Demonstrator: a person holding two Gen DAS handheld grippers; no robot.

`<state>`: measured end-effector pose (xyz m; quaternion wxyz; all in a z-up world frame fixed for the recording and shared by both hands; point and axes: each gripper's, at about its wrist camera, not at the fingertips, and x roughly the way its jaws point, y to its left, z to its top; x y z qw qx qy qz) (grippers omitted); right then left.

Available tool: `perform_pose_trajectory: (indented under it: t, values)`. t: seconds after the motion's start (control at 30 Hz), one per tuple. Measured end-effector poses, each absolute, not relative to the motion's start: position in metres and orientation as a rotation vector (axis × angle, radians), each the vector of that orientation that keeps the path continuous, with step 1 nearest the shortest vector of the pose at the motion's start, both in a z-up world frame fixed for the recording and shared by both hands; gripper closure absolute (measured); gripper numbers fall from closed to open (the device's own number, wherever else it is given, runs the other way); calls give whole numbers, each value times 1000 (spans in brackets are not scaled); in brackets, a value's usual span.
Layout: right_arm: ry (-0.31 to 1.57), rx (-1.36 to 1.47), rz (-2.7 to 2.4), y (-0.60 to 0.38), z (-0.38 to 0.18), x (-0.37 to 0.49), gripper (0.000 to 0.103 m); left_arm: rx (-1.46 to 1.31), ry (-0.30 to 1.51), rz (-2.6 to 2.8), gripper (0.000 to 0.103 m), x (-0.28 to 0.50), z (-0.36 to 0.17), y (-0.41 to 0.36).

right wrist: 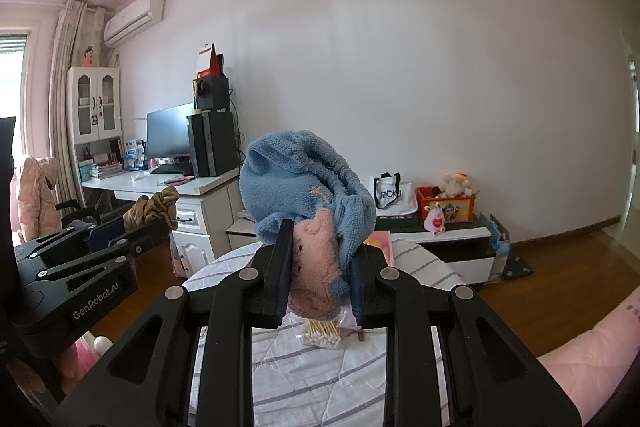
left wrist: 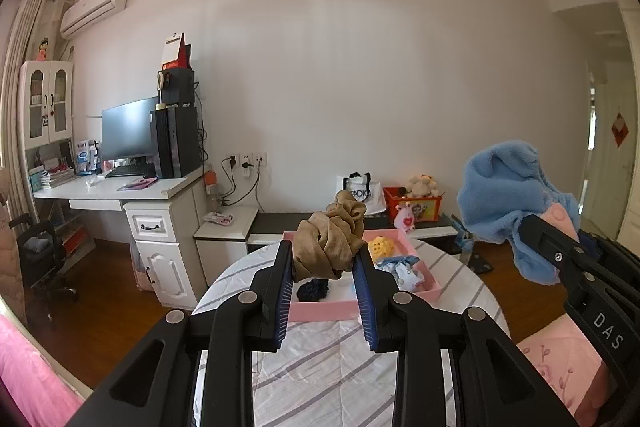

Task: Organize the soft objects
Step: 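Carry the scrunchie with left tool while right tool carries the hat over the pink tray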

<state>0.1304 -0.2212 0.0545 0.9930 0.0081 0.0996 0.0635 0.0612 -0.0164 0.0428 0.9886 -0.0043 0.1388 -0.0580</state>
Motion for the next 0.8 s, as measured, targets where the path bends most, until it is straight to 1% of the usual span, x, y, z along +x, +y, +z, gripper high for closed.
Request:
perform_pose_trajectory:
  t: [0.5, 0.8]
  values:
    - [246, 10, 110, -219, 51, 159, 79, -7, 323, -117, 76, 104, 47, -23]
    - [315, -17, 110, -213, 39, 215, 79, -15, 391, -123, 76, 181, 54, -21]
